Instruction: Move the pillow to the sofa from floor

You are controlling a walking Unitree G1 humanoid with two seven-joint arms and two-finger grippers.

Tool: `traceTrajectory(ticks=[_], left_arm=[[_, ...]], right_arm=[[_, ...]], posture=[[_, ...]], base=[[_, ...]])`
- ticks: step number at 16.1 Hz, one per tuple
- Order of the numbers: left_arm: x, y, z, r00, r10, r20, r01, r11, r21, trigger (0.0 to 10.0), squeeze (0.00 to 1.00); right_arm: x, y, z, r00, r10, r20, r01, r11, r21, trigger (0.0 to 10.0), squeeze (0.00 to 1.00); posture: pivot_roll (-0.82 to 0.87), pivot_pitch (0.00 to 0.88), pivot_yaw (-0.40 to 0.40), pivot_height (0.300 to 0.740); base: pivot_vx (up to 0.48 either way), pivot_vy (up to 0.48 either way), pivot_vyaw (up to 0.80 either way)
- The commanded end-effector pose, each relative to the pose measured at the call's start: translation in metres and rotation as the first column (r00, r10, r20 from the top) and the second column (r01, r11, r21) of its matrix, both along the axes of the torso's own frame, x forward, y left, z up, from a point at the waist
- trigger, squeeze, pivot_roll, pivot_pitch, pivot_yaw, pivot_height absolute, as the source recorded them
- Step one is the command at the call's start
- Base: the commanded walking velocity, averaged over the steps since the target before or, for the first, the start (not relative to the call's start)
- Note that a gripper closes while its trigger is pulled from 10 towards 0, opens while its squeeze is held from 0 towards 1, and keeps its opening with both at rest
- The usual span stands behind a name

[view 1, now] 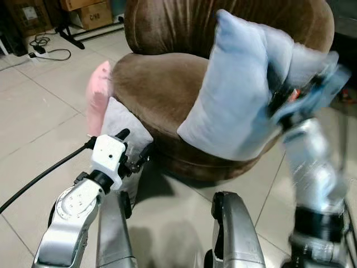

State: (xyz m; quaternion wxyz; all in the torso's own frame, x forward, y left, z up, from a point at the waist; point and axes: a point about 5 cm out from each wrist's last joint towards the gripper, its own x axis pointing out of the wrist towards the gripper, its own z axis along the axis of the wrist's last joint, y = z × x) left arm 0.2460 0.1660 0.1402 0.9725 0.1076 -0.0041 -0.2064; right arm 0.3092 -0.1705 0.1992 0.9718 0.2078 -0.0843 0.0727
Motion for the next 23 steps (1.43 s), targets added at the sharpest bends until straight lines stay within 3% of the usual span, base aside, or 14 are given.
traceTrajectory(ticks=[1, 3, 4, 5, 9, 10, 12, 15, 17, 23], left_arm=[[0.003, -0.003, 0.002, 1.0, 0.005, 0.004, -0.005, 1.0, 0.001, 10.0, 0.0], [0.004, -0.004, 0.001, 1.0, 0.013, 0.001, -0.013, 1.0, -0.002, 10.0, 0.0], [0.005, -0.005, 0.0, 1.0, 0.023, -0.001, -0.023, 1.0, -0.008, 10.0, 0.0], [0.007, -0.003, 0.0, 0.998, 0.059, 0.006, -0.059, 0.998, -0.01, 10.0, 0.0], [0.005, 0.006, 0.006, 0.987, 0.155, 0.035, -0.154, 0.988, -0.018, 10.0, 0.0], [0.005, 0.007, -0.004, 0.982, 0.186, 0.002, -0.186, 0.982, 0.041, 10.0, 0.0], [0.008, 0.01, -0.005, 0.975, 0.22, 0.001, -0.22, 0.974, 0.052, 10.0, 0.0], [0.006, 0.008, -0.007, 0.973, 0.23, 0.005, -0.229, 0.971, 0.064, 10.0, 0.0], [0.006, 0.006, -0.008, 0.973, 0.229, 0.009, -0.229, 0.971, 0.072, 10.0, 0.0], [0.011, 0.005, -0.006, 0.974, 0.226, 0.018, -0.226, 0.972, 0.065, 10.0, 0.0]], right_arm=[[-0.006, 0.016, -0.038, 0.982, 0.037, -0.184, -0.044, 0.998, -0.035, 3.4, 0.0], [-0.01, 0.021, -0.041, 0.981, 0.059, -0.183, -0.067, 0.997, -0.038, 3.8, 0.0], [-0.013, 0.026, -0.043, 0.979, 0.083, -0.189, -0.096, 0.994, -0.061, 6.1, 0.0], [-0.016, 0.031, -0.044, 0.979, 0.098, -0.181, -0.113, 0.991, -0.075, 10.0, 0.0], [-0.023, 0.043, -0.046, 0.975, 0.123, -0.186, -0.146, 0.983, -0.114, 10.0, 0.0], [-0.023, 0.045, -0.055, 0.972, 0.098, -0.214, -0.126, 0.985, -0.12, 10.0, 0.0], [-0.025, 0.05, -0.053, 0.97, 0.092, -0.225, -0.121, 0.985, -0.12, 10.0, 0.0], [-0.03, 0.049, -0.064, 0.961, 0.106, -0.256, -0.145, 0.98, -0.139, 10.0, 0.0], [-0.032, 0.049, -0.06, 0.957, 0.142, -0.251, -0.168, 0.982, -0.083, 10.0, 0.0], [-0.033, 0.045, -0.058, 0.964, 0.118, -0.239, -0.142, 0.986, -0.084, 10.0, 0.0]], posture=[[0.04, 0.0, -0.028, 0.446], [0.03, 0.0, -0.023, 0.446], [0.03, 0.0, -0.019, 0.446], [0.02, 0.0, -0.024, 0.446], [0.05, 0.0, -0.041, 0.481], [0.04, 0.0, -0.042, 0.496], [0.05, 0.0, -0.05, 0.511], [0.06, 0.0, -0.057, 0.531], [0.05, 0.0, -0.05, 0.551], [0.03, 0.0, -0.039, 0.601]], base=[[0.0, 0.0, 0.0], [0.0, 0.0, 0.0], [0.0, 0.0, 0.0], [0.0, 0.0, 0.0], [0.0, 0.0, 0.0], [0.0, 0.0, 0.0], [0.0, 0.0, 0.0], [0.0, 0.0, 0.0], [0.0, 0.0, 0.0], [0.0, 0.0, 0.0]])
